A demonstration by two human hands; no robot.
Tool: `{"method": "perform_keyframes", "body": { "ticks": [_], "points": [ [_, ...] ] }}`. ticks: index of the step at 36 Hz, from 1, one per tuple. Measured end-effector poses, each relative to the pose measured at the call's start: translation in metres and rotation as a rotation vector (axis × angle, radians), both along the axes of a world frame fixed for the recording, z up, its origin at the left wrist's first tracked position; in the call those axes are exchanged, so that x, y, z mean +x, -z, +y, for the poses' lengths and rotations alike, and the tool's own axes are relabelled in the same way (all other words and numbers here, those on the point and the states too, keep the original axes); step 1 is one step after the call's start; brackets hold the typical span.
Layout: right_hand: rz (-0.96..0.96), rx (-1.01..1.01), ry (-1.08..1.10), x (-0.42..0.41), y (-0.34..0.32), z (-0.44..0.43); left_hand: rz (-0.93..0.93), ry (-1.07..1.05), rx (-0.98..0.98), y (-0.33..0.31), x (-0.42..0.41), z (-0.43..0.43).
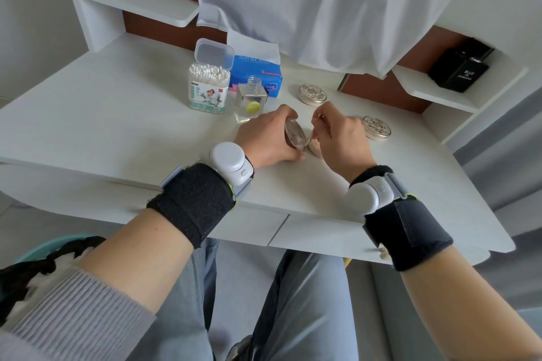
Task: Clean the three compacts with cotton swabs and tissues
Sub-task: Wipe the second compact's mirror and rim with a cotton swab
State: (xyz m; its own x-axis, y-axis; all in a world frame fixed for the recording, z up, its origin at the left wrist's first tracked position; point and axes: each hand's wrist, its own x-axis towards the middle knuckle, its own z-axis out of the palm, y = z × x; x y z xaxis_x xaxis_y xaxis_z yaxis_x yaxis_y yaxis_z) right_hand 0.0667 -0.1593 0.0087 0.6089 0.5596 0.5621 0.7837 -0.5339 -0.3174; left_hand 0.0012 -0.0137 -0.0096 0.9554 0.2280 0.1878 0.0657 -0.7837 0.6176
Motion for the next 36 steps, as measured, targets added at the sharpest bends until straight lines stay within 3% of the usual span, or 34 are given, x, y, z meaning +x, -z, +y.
{"method": "perform_keyframes", "body": {
  "ticks": [6,22,31,36],
  "points": [
    [-0.026,-0.017,-0.031,-0.0017,-0.0010,-0.0027,-0.002,-0.007,0.001,-0.0003,-0.0004,0.0000],
    [0.380,0.229,-0.065,-0.0083,-0.0071,-0.0032,0.009,-0.002,0.002,-0.0009,-0.0002,0.0006],
    [0.249,0.113,0.005,-0.0012,-0.0007,-0.0084,-0.001,0.000,-0.005,-0.0008,-0.0007,-0.0001],
    [0.259,0.148,-0.030,-0.0047,-0.0009,-0.0080,-0.001,0.001,-0.005,-0.0017,-0.0012,0.0007]
  ]
}}
